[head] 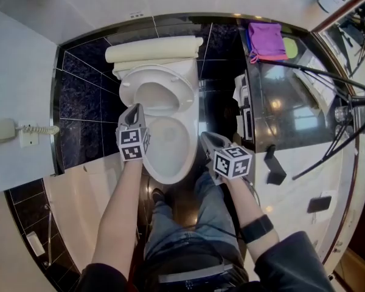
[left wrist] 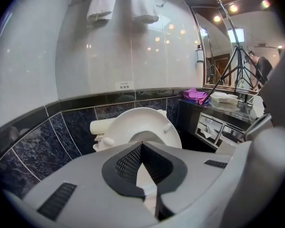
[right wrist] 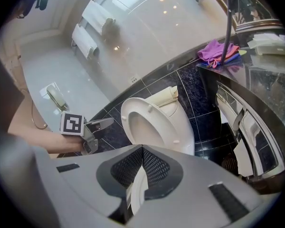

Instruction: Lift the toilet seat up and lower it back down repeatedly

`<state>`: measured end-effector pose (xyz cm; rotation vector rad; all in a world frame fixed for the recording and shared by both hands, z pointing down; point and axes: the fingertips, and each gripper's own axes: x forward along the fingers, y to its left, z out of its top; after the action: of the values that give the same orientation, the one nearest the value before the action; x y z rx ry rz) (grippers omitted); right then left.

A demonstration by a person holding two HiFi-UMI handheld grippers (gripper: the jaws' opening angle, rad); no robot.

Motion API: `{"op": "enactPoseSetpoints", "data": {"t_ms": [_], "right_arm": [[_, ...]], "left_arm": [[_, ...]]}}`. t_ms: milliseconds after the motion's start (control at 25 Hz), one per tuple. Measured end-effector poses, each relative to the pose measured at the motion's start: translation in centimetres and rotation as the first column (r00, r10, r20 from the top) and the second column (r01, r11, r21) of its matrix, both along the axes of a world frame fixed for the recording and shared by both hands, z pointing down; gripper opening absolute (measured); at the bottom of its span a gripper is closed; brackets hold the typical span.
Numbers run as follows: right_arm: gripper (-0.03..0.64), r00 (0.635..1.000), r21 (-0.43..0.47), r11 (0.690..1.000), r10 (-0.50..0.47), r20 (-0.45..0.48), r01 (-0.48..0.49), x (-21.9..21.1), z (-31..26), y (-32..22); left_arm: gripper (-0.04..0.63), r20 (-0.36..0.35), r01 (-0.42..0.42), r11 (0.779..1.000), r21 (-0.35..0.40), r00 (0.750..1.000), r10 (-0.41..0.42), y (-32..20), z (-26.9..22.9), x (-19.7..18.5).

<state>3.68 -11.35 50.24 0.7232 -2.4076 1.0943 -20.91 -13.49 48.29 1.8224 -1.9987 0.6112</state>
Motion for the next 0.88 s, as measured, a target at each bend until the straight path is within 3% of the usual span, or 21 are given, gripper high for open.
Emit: {"op": "enactPoseSetpoints", "data": {"t_ms": [400, 880], "right_arm": [[0.017, 0.992, 0.181, 0.981, -0.049, -0.117, 0.07, -0.9, -6.5, 2.2], [0.015, 0.982, 0.327, 0.945, 0.06, -0.177, 0.001, 0.9, -14.0, 6.6]], "left_arm": [[-0.002, -0.021, -0.07, 0.997, 0.026, 0.997, 0.071, 8.7, -6.6, 2.0], [-0.002, -0.046, -0.14, 0.987, 0.081, 0.988, 0.144, 18.9, -14.2, 2.0]]}}
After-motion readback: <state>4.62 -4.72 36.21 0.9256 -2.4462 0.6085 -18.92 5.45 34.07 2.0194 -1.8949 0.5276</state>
